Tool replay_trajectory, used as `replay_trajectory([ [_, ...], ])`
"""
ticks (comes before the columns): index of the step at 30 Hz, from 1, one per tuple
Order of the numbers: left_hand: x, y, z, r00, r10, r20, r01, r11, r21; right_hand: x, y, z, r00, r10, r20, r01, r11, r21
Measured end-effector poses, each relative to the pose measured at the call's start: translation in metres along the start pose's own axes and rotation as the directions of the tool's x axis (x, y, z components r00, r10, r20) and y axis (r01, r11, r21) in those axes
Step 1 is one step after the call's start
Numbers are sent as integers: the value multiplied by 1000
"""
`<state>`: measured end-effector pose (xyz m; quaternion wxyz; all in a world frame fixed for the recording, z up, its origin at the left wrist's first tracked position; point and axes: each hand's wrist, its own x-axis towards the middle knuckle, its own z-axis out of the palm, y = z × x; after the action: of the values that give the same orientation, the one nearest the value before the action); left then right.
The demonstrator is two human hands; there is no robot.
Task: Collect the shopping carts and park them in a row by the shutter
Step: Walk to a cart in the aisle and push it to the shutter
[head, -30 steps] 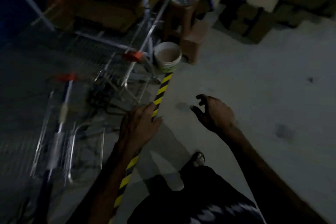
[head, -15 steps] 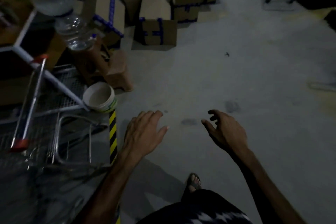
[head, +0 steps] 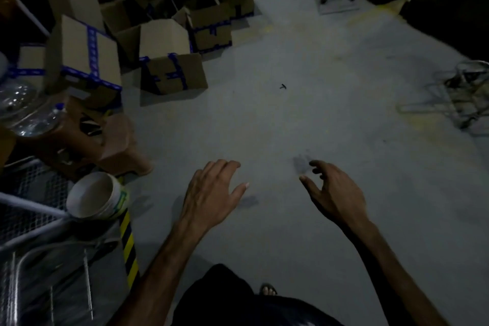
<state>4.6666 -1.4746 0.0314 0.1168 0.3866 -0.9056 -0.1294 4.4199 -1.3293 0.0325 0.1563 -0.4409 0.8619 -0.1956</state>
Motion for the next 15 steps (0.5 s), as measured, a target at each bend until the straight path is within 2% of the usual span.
replay_trajectory([
  [6,83,-6,33,986,116,120,-104,989,-105,47,32,1,999,42,-15,-42,998,52],
  [15,248,-31,62,969,185,163,-150,968,-203,174,43,-12,985,172,-31,-172,985,13],
])
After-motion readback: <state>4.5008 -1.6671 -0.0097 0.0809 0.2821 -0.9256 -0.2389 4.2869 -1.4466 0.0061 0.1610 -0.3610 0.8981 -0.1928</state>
